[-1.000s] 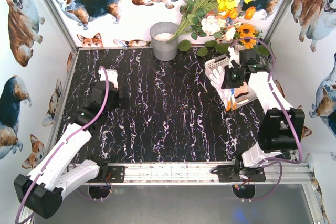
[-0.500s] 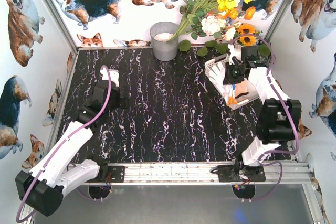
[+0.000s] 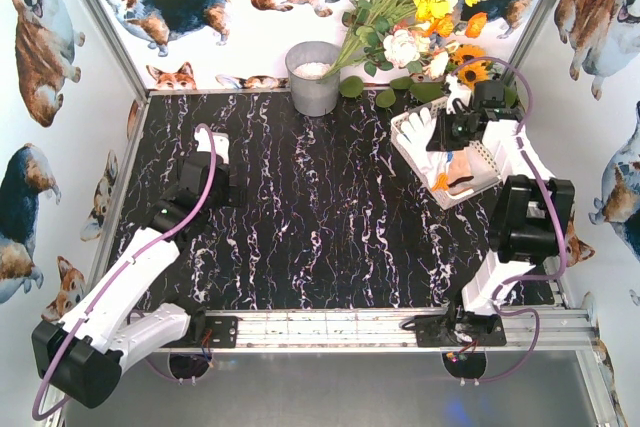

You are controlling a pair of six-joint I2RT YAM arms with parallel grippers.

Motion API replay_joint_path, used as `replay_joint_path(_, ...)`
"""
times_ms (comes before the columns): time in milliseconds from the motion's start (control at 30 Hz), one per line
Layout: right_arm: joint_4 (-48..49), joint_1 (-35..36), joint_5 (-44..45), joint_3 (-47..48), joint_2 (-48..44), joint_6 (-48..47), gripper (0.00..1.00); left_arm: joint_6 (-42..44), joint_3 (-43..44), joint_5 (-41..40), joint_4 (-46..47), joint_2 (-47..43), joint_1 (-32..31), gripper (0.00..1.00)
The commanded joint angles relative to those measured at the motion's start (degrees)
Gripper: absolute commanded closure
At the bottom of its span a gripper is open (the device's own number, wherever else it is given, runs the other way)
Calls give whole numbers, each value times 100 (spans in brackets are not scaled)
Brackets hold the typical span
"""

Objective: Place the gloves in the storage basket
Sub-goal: Place the glove in the bin.

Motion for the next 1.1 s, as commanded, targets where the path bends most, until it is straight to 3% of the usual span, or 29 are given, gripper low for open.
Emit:
replay_joint_path(0,186,-58,-1046,404,110,196,100,36,-2,-4,32,34,86,0)
replay_joint_path(367,128,-15,-2232,231,-82,361,100,27,-13,88,54,-14,90,0)
replay_joint_path(733,-297,36,-1553,560,471,62,100,36,-13,69,59,3,85,0)
replay_joint_path(1067,-469,181,-1682,663,573,11,100,53,-13,77,68,26,92,0)
